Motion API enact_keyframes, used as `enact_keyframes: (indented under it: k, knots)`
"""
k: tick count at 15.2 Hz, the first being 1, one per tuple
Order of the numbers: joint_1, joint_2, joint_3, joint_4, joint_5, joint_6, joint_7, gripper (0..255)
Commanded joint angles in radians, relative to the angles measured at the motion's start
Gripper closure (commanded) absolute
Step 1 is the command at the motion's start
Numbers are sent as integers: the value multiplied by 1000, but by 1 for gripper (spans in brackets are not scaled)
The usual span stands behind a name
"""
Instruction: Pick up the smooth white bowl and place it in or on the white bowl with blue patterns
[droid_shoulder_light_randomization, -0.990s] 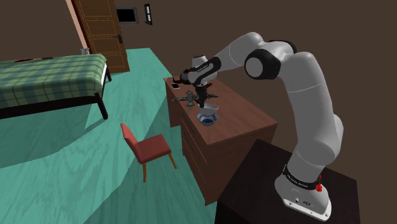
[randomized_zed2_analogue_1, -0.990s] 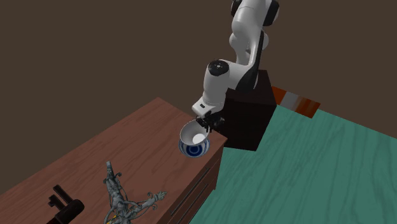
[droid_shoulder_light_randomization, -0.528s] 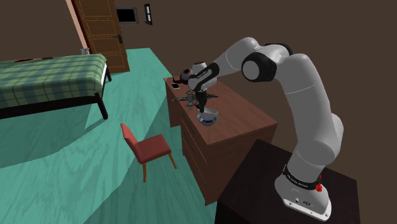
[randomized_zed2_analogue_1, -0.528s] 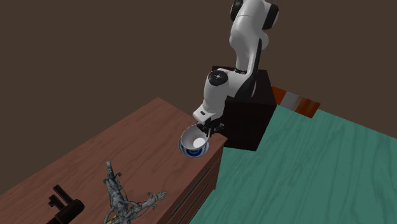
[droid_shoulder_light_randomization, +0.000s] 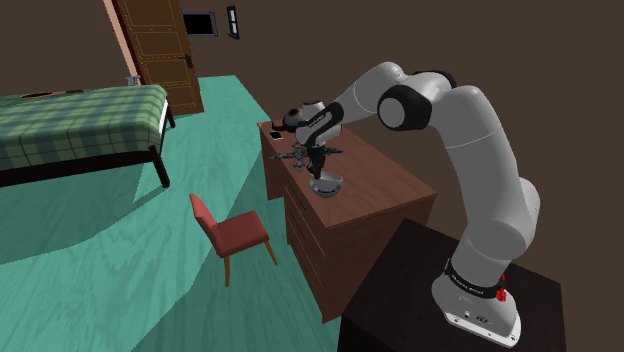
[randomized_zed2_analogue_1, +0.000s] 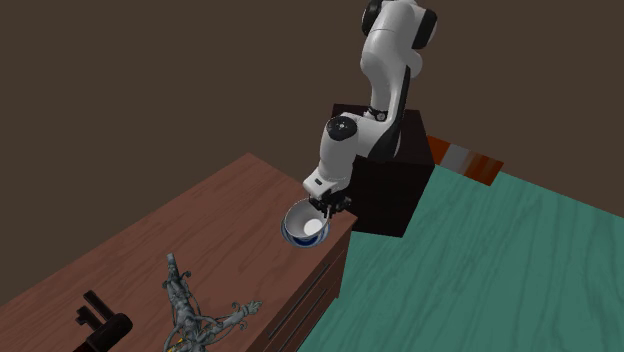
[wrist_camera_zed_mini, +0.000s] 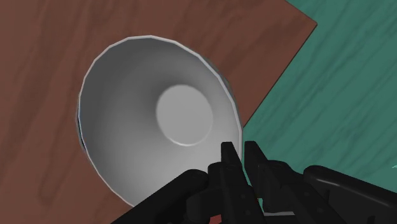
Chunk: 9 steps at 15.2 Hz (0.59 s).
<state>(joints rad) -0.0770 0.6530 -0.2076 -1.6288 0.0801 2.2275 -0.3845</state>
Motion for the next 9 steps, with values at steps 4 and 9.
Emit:
enact_keyframes:
  k: [4, 9]
  knots:
    - [0, 0, 0, 0, 0, 0, 0, 0]
    - [5, -36, -5, 13, -7, -49, 4, 0]
